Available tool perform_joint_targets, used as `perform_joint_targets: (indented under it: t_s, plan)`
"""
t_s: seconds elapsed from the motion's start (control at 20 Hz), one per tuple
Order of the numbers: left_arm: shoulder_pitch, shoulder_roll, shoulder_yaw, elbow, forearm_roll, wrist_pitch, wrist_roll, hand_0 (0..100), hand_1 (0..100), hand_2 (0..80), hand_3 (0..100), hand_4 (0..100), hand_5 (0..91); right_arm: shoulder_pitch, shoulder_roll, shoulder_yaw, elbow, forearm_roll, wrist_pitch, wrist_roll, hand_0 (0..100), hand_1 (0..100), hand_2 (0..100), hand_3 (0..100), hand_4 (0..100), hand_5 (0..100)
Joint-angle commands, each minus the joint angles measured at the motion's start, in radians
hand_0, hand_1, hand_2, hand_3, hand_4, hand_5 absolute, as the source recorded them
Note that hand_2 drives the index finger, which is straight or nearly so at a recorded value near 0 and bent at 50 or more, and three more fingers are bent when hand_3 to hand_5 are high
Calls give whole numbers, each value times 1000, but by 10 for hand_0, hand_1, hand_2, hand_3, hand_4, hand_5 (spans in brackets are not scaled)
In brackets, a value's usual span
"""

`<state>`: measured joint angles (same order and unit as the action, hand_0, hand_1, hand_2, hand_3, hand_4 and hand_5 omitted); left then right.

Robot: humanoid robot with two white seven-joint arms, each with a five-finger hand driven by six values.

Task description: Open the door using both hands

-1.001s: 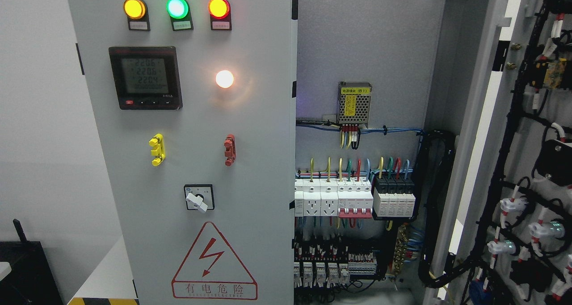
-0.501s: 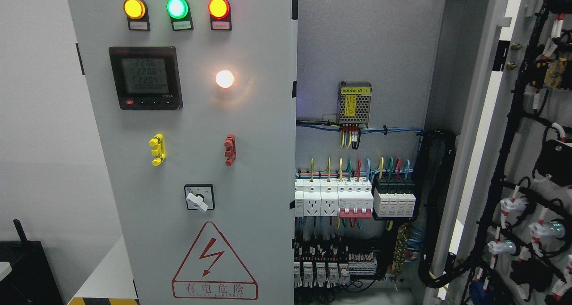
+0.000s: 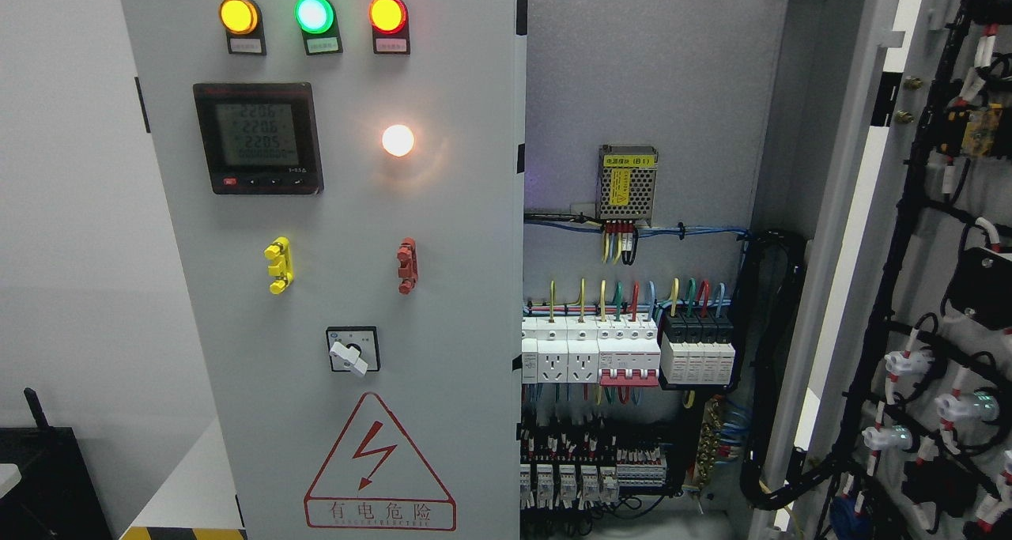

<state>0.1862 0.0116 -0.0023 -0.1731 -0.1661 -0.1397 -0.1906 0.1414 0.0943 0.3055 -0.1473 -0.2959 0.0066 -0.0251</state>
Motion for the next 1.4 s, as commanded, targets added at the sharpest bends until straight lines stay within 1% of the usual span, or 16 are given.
perform_joint_targets:
  t_s: [0.0,0.1,0.15,0.3,0.35,0.4,0.5,0.55,0.6,0.65,0.75,0.85,1.0,1.15,1.3,1.35]
  plan:
    - [33,-64,37,87,-7,-21,-15,120,389,0,0,0,0,14,-22,0,-52,0,-3,7,120,389,0,0,0,0]
    - [32,-62,132,78,4,-38,-30,120,389,0,0,0,0,14,-22,0,-52,0,-2,2,120,389,0,0,0,0]
    - [29,-59,163,75,5,-46,-33,120,389,0,0,0,0,14,-22,0,-54,0,-2,1,120,389,0,0,0,0]
    - [22,-59,195,75,16,-47,-44,120,389,0,0,0,0,18,-24,0,-78,0,-3,1,120,389,0,0,0,0]
    - [21,-59,215,75,25,-47,-47,120,389,0,0,0,0,36,-25,0,-133,0,-3,1,120,389,0,0,0,0]
    - [18,-59,229,75,27,-47,-47,120,389,0,0,0,0,71,-40,0,-222,0,-2,1,120,389,0,0,0,0]
    - [16,-59,260,76,28,-47,-47,120,389,0,0,0,0,156,-102,1,-442,0,0,1,120,389,0,0,0,0]
    - [15,-59,286,78,28,-47,-47,120,389,0,0,0,0,196,-120,1,-559,0,1,-1,120,389,0,0,0,0]
    - [15,-59,307,78,28,-47,-47,120,389,0,0,0,0,231,-131,0,-666,1,1,-1,120,389,0,0,0,0]
    - [10,-59,315,78,31,-47,-47,120,389,0,0,0,0,265,-146,0,-761,1,1,-1,120,389,0,0,0,0]
    - [-16,-59,317,83,68,-46,-47,120,389,0,0,0,0,326,-182,1,-914,3,1,-3,120,389,0,0,0,0]
    - [-36,-58,329,84,88,-44,-47,120,389,0,0,0,0,369,-202,3,-1009,50,-2,-4,120,389,0,0,0,0]
    - [-50,-58,335,81,88,-44,-47,120,389,0,0,0,0,434,-235,1,-1136,170,-7,-6,120,389,0,0,0,0]
    - [-50,-58,324,81,86,-46,-47,120,389,0,0,0,0,503,-260,1,-1280,190,-7,-7,120,389,0,0,0,0]
    - [-50,-58,323,81,85,-46,-47,120,389,0,0,0,0,550,-265,0,-1412,190,-11,-7,120,389,0,0,0,0]
    - [-50,-58,323,81,85,-46,-47,120,389,0,0,0,0,570,-266,-2,-1452,190,-22,-6,120,389,0,0,0,0]
